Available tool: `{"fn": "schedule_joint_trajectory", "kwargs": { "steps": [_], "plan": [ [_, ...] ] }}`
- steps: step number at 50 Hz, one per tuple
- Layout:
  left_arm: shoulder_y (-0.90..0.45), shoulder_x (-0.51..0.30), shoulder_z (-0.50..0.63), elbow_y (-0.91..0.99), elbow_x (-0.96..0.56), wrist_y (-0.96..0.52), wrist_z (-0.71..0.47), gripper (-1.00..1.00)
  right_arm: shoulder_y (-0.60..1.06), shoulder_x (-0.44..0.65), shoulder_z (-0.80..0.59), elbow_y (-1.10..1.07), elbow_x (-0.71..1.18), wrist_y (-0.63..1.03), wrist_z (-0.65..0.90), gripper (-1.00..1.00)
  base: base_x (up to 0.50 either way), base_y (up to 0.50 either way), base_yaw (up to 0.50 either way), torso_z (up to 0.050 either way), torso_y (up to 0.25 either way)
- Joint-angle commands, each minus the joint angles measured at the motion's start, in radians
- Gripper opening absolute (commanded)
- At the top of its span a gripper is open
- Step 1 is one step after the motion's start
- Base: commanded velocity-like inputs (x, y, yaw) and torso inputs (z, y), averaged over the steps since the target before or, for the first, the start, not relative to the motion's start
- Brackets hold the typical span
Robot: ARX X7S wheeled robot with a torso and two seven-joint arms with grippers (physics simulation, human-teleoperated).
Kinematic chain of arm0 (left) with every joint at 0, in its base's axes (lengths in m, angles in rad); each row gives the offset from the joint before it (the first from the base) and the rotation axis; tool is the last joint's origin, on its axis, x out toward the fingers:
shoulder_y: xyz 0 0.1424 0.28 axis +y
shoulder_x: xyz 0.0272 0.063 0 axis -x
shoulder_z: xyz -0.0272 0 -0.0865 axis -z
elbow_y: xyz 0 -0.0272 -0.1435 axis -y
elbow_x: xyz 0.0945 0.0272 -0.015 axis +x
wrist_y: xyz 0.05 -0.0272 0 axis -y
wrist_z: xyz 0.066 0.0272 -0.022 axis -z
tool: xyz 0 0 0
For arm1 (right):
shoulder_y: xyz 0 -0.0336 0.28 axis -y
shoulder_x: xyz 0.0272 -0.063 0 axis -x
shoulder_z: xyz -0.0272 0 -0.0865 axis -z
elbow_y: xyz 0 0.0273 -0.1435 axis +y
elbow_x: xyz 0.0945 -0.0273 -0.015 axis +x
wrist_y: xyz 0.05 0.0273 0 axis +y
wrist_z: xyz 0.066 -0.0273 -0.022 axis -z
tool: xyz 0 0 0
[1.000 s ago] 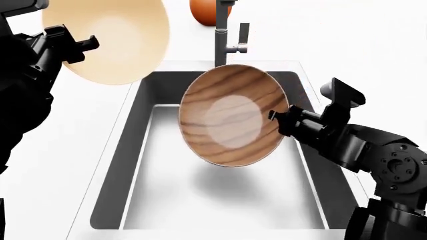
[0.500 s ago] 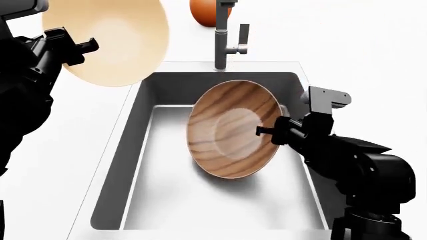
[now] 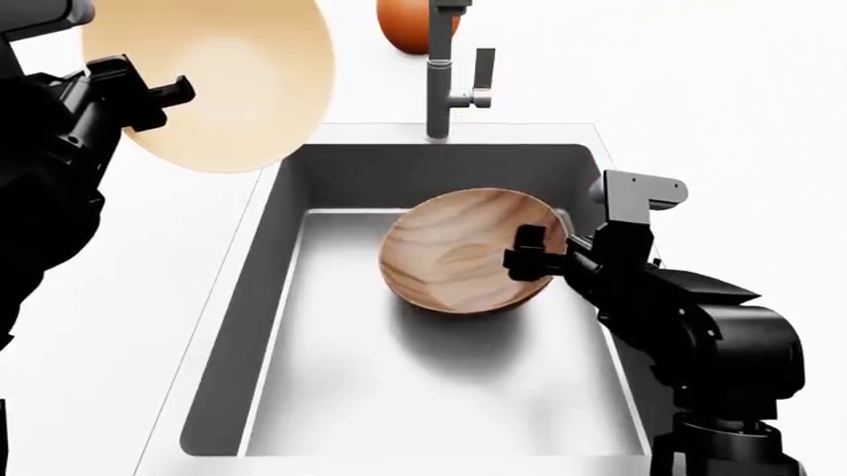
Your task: Stack the bowls in the sink.
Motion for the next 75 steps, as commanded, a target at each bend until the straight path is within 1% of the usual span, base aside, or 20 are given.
{"fn": "schedule_joint_trajectory", "kwargs": {
  "steps": [1, 10, 15, 27, 36, 39, 46, 57, 61, 64, 70, 75],
  "plan": [
    [-0.006, -0.003, -0.004, 0.007, 0.000, 0.001, -0.004, -1.00, -0.032, 0.021, -0.014, 0.356, 0.278, -0.030, -0.021, 1.00, 0.02, -0.01, 0.00, 0.000, -0.016],
    [-0.009, -0.003, -0.002, 0.009, -0.001, -0.001, -0.005, -1.00, -0.033, 0.029, -0.008, 0.321, 0.290, -0.012, -0.002, 1.00, 0.02, -0.01, 0.00, -0.009, -0.015],
    [-0.011, -0.002, 0.000, 0.007, -0.002, -0.001, -0.002, -1.00, -0.036, 0.047, 0.035, 0.191, 0.339, 0.072, 0.061, 1.00, 0.00, 0.00, 0.00, -0.004, -0.007],
    [-0.011, -0.004, 0.000, 0.010, -0.004, -0.001, 0.000, -1.00, 0.008, 0.066, 0.097, 0.045, 0.406, 0.166, 0.142, 1.00, -0.01, 0.00, 0.00, -0.001, -0.003],
    [-0.004, -0.007, 0.022, 0.011, 0.003, -0.011, 0.014, -1.00, 0.027, 0.078, 0.116, -0.016, 0.437, 0.202, 0.173, 1.00, 0.00, 0.00, 0.00, 0.000, 0.000],
    [-0.006, -0.007, 0.020, 0.010, -0.013, -0.022, 0.017, -1.00, 0.038, 0.086, 0.130, -0.070, 0.459, 0.206, 0.177, 1.00, 0.00, 0.00, 0.00, 0.000, 0.000],
    [-0.007, -0.010, 0.019, 0.018, -0.022, -0.031, 0.018, -1.00, 0.048, 0.100, 0.142, -0.122, 0.481, 0.199, 0.180, 1.00, 0.00, 0.00, 0.00, 0.000, 0.000],
    [-0.002, -0.014, 0.020, 0.017, -0.020, -0.028, 0.019, -1.00, 0.069, 0.122, 0.195, -0.219, 0.535, 0.240, 0.237, 1.00, 0.00, 0.00, 0.00, 0.000, 0.000],
    [-0.004, -0.019, 0.020, 0.019, -0.023, -0.040, 0.008, -1.00, 0.075, 0.128, 0.210, -0.239, 0.551, 0.253, 0.253, 1.00, 0.00, 0.00, 0.00, 0.000, 0.000],
    [-0.010, -0.024, 0.041, 0.014, -0.012, -0.062, 0.002, -1.00, 0.082, 0.135, 0.219, -0.258, 0.562, 0.261, 0.264, 1.00, 0.00, 0.00, 0.00, 0.000, 0.000],
    [-0.022, -0.024, 0.062, 0.012, -0.047, -0.132, -0.002, -1.00, 0.096, 0.158, 0.249, -0.317, 0.581, 0.259, 0.287, 1.00, 0.00, 0.00, 0.00, 0.000, 0.000],
    [-0.040, -0.019, 0.103, -0.001, -0.060, -0.192, 0.010, -1.00, 0.103, 0.169, 0.286, -0.345, 0.611, 0.274, 0.309, 1.00, 0.00, 0.00, 0.00, 0.000, 0.000]
  ]
}}
